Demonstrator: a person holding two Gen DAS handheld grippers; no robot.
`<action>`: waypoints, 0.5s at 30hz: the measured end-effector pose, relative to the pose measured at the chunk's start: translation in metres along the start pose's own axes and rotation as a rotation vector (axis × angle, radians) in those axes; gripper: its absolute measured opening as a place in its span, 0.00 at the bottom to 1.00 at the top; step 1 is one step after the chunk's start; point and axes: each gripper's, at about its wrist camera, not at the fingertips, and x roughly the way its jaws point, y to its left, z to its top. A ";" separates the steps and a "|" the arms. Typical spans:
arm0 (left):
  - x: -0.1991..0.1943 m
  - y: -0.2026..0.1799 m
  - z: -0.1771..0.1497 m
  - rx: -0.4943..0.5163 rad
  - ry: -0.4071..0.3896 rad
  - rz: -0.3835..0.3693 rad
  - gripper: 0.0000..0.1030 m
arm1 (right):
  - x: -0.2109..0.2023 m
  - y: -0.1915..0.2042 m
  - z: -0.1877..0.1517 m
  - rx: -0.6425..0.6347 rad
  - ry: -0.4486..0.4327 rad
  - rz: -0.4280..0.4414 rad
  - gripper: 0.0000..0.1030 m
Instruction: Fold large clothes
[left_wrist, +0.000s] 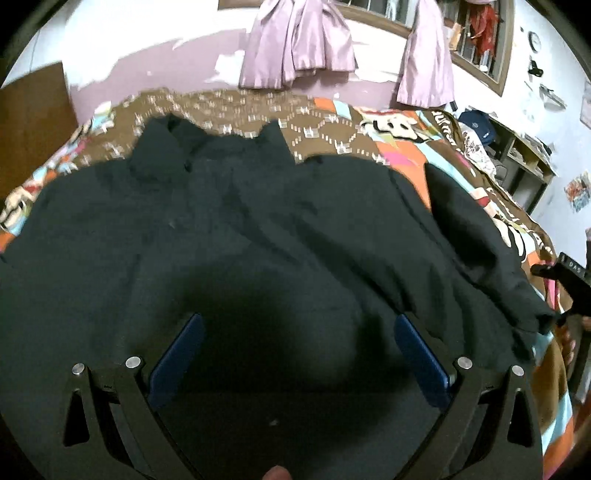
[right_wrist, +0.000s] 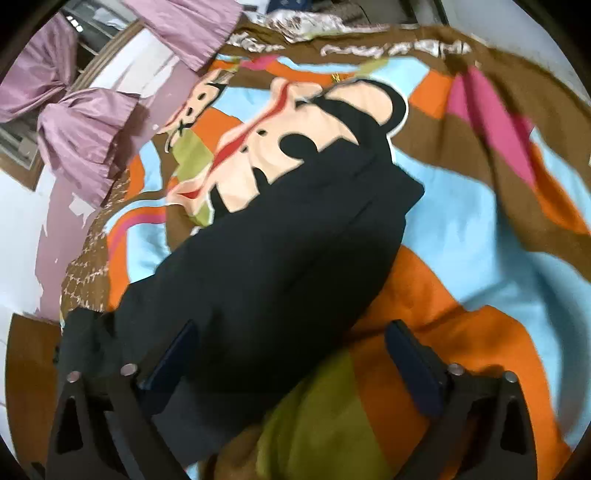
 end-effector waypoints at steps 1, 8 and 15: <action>0.009 0.001 -0.001 -0.004 0.023 -0.001 0.98 | 0.005 0.001 0.001 0.000 0.006 -0.007 0.76; 0.022 0.005 -0.008 0.003 0.043 -0.005 0.98 | 0.009 0.006 0.010 0.015 -0.014 0.039 0.12; -0.012 0.021 -0.004 -0.062 0.020 -0.076 0.98 | -0.074 0.103 0.010 -0.226 -0.389 -0.043 0.07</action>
